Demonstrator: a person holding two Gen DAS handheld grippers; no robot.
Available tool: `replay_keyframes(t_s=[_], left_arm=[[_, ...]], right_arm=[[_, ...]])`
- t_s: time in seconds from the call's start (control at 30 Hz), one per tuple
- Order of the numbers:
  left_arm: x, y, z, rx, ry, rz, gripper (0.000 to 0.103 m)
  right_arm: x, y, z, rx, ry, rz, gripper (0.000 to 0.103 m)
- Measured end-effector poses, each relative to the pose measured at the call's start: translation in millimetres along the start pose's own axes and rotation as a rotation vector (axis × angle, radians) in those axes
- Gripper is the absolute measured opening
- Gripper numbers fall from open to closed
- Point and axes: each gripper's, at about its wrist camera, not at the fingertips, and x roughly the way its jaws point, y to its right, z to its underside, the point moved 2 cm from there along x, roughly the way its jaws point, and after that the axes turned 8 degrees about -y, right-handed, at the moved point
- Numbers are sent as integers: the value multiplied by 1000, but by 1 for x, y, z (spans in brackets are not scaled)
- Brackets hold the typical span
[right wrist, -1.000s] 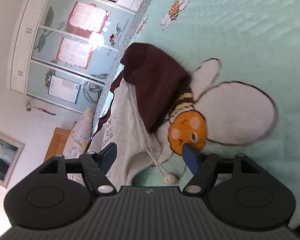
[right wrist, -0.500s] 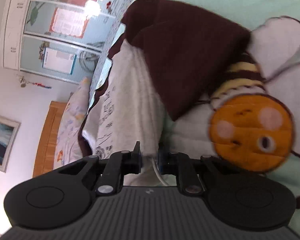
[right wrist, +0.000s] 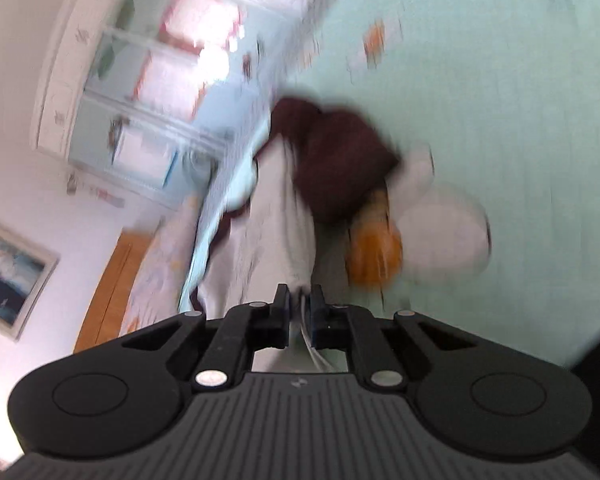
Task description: Fold clothes
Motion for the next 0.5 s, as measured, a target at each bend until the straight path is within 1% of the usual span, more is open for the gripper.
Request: replay_keyframes(t_s=[0.03,0.07,0.1,0.13,0.17,0.2,0.23,0.27,0.3,0.33,0.37,0.43,0.5], left_arm=[[1,-11,-2,-41,-27,19,17],[-3,-17,-4,-61,-42,57,20],[-10,-17,-5,-44,-50,58,20],[-18,-16,-6,-26,-58,58,30],[-26,-15,-7,4,-55,47,48],[-36,-17,-8,24,-43,33,57],[-46,-20,-10,34,-23,27,64],[-55,-23,-11,37,-6,28,64],[-63,-28,-13,35,13,28,64],[-68,-32,-14,27,32,29,64],[-70,-35,-15,13,46,31,64],[-70,-41,-16,-19,51,41,64],[-68,-33,-14,2,50,29,64]], right_arm=[[2,5,2,19,-4,6,17],[-1,8,1,39,18,-6,18],[-4,12,0,59,41,-18,18],[-9,13,-3,72,75,-37,22],[-17,10,-8,64,124,-59,32],[-26,6,-16,43,171,-70,39],[-35,1,-24,14,219,-72,53],[-42,-6,-34,-23,261,-58,65],[-46,-10,-43,-59,288,-41,70],[-46,-11,-54,-95,299,-19,80],[-40,-12,-64,-121,297,17,83],[-24,-3,-82,-96,255,94,83],[1,7,-92,-35,180,108,81]])
